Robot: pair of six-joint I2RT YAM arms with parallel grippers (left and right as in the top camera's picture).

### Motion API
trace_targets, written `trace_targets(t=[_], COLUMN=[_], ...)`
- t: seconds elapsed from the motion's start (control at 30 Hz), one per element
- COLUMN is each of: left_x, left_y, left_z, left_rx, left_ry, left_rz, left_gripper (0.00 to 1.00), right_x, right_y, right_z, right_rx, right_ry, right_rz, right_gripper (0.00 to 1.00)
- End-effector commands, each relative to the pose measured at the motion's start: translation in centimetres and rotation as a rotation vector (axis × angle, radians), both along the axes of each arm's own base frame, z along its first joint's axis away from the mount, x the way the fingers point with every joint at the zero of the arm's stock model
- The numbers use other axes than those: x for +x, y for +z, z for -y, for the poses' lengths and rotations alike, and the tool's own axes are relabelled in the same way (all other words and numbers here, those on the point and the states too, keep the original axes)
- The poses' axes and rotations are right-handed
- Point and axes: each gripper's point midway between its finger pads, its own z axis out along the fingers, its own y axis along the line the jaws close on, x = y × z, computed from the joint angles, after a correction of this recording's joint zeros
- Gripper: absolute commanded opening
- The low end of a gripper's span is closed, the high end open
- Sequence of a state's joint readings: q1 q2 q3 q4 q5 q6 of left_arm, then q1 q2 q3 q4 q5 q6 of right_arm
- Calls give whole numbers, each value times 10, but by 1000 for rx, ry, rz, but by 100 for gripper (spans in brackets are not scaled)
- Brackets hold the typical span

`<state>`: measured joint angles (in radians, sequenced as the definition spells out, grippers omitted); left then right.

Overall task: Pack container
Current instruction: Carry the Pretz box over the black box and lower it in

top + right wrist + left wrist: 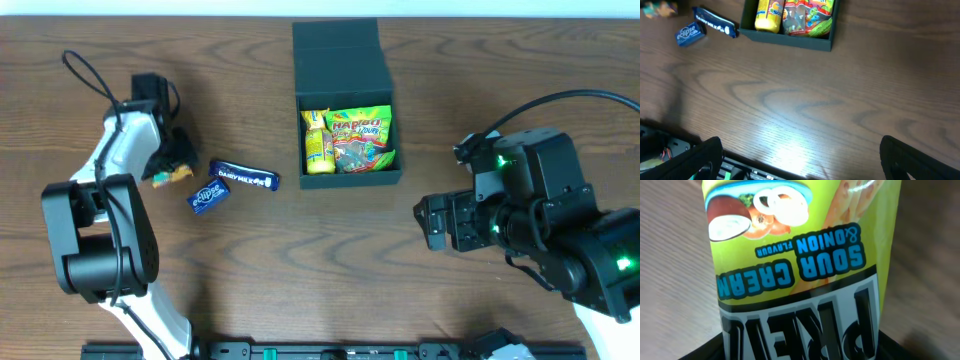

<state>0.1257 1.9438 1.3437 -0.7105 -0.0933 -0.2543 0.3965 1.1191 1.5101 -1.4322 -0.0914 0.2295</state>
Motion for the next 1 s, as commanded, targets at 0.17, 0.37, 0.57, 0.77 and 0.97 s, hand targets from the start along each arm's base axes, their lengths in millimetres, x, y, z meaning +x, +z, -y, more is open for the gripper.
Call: trace_targets(t=[0.17, 0.37, 0.57, 0.77, 0.97], left_x=[44, 55, 45, 20, 1], left_y=[64, 85, 100, 103, 107], left_z=[55, 136, 224, 303, 357], left_rx=[-32, -68, -113, -257, -327], left_ry=[-140, -317, -463, -512, -543], left_rz=[127, 182, 224, 237, 269], left_gripper=[64, 64, 64, 64, 64], right_x=[1, 1, 1, 1, 1], right_y=[3, 3, 3, 3, 3], right_z=[2, 2, 2, 2, 2], right_rx=[2, 2, 1, 2, 2], right_ry=[0, 0, 0, 0, 0], right_rz=[11, 11, 11, 11, 11], right_gripper=[99, 99, 99, 99, 99])
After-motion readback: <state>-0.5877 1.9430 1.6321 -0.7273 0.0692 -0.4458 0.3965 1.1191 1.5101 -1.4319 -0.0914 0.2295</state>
